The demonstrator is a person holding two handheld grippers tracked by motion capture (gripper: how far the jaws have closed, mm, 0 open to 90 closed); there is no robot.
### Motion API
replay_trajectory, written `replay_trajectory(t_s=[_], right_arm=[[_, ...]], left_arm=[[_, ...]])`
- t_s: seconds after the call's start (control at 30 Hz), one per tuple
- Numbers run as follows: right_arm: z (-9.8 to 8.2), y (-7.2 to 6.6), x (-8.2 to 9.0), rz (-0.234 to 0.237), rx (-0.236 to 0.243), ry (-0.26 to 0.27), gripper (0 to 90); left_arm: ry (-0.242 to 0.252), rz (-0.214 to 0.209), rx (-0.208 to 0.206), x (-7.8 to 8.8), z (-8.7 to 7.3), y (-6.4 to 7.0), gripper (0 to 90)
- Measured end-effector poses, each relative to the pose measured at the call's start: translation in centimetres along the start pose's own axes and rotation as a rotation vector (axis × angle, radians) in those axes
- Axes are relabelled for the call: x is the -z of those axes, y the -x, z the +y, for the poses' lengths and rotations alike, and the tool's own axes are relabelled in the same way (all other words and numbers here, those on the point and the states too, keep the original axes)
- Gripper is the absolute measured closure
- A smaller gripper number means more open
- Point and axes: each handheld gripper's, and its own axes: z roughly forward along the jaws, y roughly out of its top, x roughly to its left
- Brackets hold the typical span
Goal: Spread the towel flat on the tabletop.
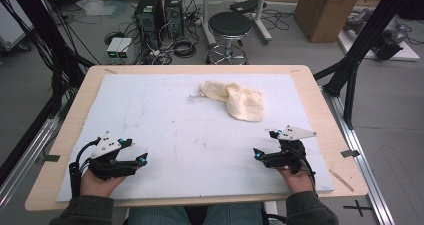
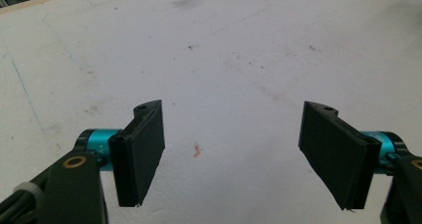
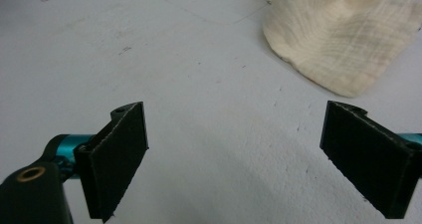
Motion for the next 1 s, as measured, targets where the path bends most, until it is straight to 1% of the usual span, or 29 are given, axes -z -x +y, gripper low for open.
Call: replay_trajectory(t_s=[0.13,0.17,0.43,0.6,0.73,0.87,0.9,1.0], right_arm=[[-0.02,0.19,-0.30,0.000,0.005,-0.005,10.7],[-0.03,0.15,-0.35,0.003,-0.001,-0.009,10.7],[-0.04,0.17,-0.43,0.004,0.003,-0.008,10.7],[-0.02,0.15,-0.32,0.010,-0.012,0.005,10.7],[-0.05,0.09,-0.26,0.006,-0.015,0.004,10.7],[-0.04,0.13,-0.37,0.000,-0.006,0.002,10.7],[-0.02,0.07,-0.38,0.004,-0.012,-0.004,10.7],[0.06,0.14,-0.51,0.002,-0.007,-0.001,10.7]], left_arm=[[0.002,-0.002,0.007,-0.03,0.00,-0.22,26.5],[0.002,-0.002,0.007,-0.03,0.00,-0.22,26.5],[0.000,-0.003,0.006,-0.03,0.01,-0.15,26.5],[0.003,-0.005,0.012,0.03,0.03,-0.11,26.5],[0.002,-0.009,0.007,0.01,0.06,-0.08,26.5],[0.004,-0.009,0.006,0.10,0.05,-0.09,26.5],[0.005,-0.010,0.010,0.13,0.03,-0.09,26.5],[0.006,-0.005,0.013,0.25,-0.04,-0.09,26.5]])
